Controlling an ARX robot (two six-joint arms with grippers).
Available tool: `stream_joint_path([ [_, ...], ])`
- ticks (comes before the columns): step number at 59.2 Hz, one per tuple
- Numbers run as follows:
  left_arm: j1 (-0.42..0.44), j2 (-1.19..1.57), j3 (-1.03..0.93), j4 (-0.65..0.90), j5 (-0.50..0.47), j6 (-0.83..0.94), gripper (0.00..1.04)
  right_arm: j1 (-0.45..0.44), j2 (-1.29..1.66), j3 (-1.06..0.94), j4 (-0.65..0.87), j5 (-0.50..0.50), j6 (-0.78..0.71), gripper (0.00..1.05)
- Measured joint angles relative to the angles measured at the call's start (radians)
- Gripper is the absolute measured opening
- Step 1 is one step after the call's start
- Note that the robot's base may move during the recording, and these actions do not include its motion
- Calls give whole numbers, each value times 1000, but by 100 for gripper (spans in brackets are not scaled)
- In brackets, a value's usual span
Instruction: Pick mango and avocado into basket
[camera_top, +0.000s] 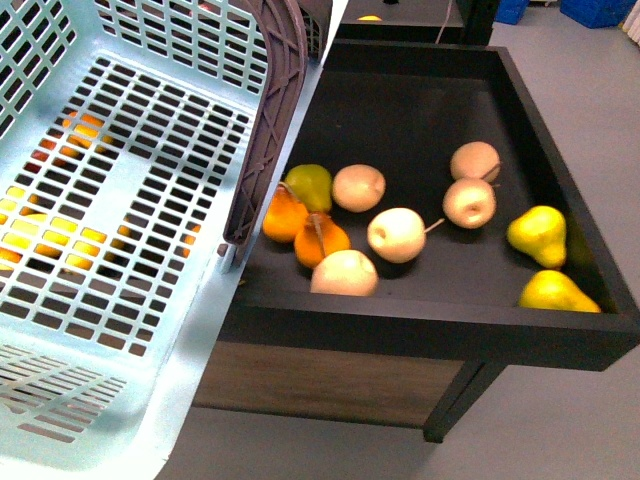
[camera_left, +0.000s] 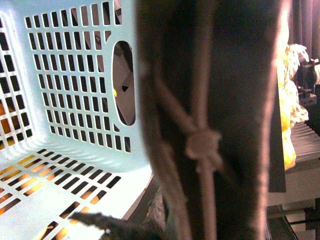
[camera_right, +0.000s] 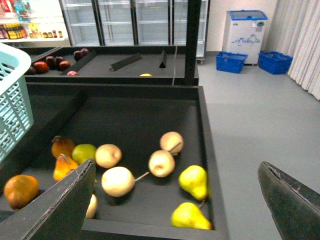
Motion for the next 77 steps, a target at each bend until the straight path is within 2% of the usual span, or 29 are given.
stream_joint_path([
  [77,2,0,-1,0,-4,1,5,0,-1,0,0,-1,0,96],
])
